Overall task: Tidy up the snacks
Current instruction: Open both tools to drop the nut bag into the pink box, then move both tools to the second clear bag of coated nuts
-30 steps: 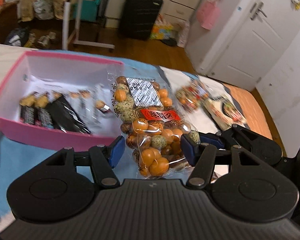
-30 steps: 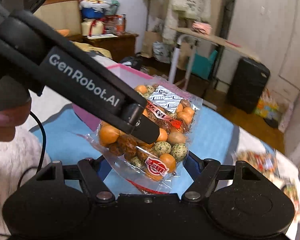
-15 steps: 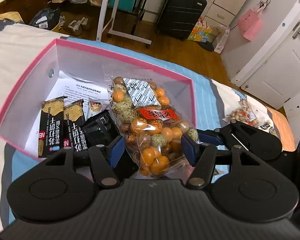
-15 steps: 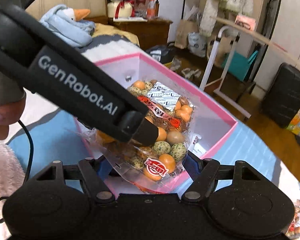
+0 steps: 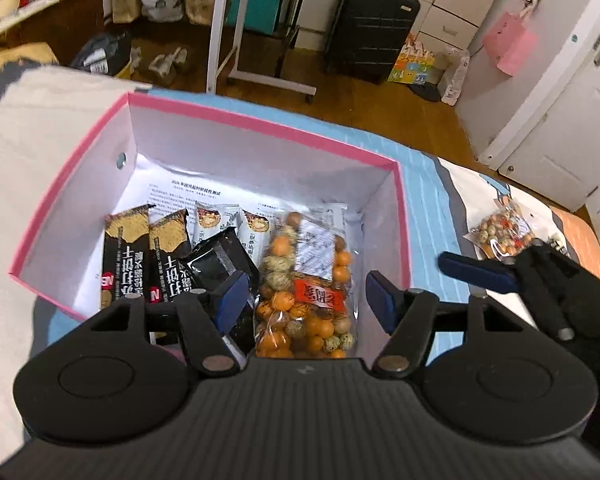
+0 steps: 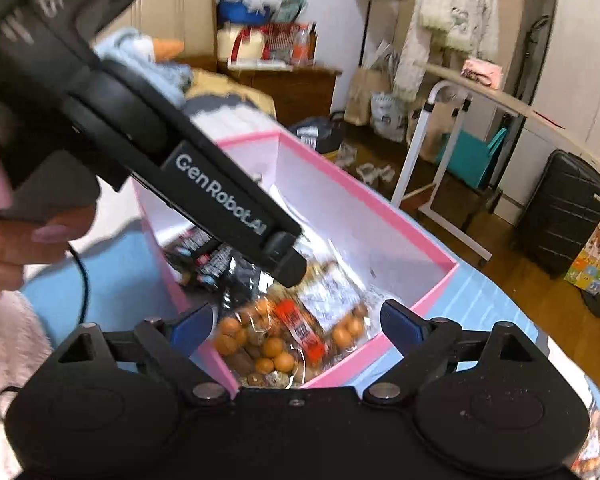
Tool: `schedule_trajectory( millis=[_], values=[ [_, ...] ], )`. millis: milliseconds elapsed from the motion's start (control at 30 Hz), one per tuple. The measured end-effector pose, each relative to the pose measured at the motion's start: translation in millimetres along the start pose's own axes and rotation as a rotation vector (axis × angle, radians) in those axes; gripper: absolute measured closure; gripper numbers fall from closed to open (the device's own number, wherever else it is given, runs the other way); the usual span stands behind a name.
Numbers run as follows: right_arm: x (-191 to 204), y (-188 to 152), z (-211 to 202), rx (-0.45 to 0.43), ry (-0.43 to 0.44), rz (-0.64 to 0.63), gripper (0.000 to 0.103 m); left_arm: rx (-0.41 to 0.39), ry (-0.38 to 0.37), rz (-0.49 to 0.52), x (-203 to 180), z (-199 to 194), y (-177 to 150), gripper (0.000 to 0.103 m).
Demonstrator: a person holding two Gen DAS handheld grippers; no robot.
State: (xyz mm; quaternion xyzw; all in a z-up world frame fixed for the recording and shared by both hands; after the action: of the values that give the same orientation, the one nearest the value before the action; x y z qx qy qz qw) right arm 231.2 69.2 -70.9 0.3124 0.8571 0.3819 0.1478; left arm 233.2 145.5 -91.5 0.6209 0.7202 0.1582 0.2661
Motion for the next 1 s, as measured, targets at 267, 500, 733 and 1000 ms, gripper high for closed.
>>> schedule_trajectory(
  millis=[267, 500, 733, 1000],
  values=[
    [-7.7, -22.6, -78.8, -0.124, -0.065, 0.068, 0.010, -0.058, -0.055, 0.122, -34.9, -50.1, -5.9, 0.036],
    [-37.8, -56.7, -123.9, -0.162, -0.195, 0.152, 0.009, -0.072, -0.169, 0.189, -86.3, -70.1, -3.7, 0.034],
    [-96.0, -113.8, -133.1, -0.093, -0.344, 0.327, 0.001, -0.056, -0.298, 0.252, -149.1, -59.1, -7.4, 0.029],
    [-136.4, -156.5, -119.9, -0.065, -0.385, 0.454, 0.001, 0.014, -0.332, 0.302, -211.8, -7.7, -4.9, 0.028]
  ],
)
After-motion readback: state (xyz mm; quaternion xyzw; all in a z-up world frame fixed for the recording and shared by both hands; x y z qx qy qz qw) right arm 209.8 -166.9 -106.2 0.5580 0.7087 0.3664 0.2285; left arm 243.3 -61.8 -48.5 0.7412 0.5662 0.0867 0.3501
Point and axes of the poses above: each gripper's, at about its wrist camera, not at the fingertips, and z roughly the way its jaws point, x to its left, y to its top, the point moved 7 cm from there along z, roughly the way its jaws point, and after that the axes turned 4 degrees about y, right-handed, at the moved point
